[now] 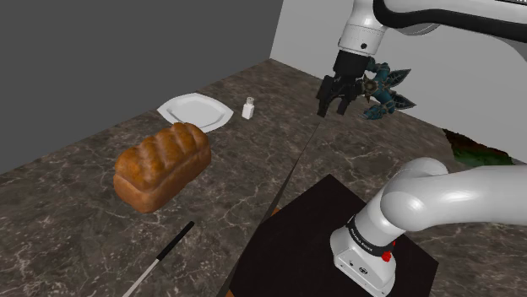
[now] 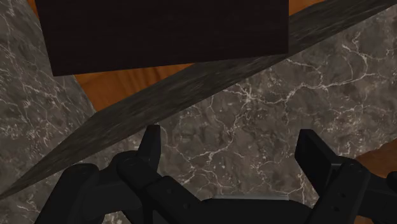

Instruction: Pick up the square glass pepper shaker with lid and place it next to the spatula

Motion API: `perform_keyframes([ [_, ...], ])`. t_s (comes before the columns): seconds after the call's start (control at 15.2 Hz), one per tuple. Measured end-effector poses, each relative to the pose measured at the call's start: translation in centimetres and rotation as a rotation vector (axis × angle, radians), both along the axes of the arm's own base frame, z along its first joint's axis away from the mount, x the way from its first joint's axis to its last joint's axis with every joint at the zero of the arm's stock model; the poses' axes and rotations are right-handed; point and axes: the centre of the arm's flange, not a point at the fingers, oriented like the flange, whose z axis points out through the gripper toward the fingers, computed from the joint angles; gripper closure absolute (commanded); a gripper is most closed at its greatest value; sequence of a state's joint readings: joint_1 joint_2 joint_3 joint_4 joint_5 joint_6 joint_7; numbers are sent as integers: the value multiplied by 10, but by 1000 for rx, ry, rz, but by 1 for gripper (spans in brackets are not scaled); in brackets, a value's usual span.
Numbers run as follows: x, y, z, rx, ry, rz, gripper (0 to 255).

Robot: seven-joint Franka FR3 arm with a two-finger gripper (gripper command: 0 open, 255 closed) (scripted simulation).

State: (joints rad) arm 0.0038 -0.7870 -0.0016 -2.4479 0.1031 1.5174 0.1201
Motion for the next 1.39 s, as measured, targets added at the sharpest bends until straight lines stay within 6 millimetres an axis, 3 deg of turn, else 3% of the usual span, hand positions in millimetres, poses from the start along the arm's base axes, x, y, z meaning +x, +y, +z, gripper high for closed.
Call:
perform_keyframes([
  [0.13,6,0,-2,-1,0,0,0],
  [0.26,25,-2,-10,-5,1,1,0],
  [1.39,230,-32,-87,-49,-1,10,0],
])
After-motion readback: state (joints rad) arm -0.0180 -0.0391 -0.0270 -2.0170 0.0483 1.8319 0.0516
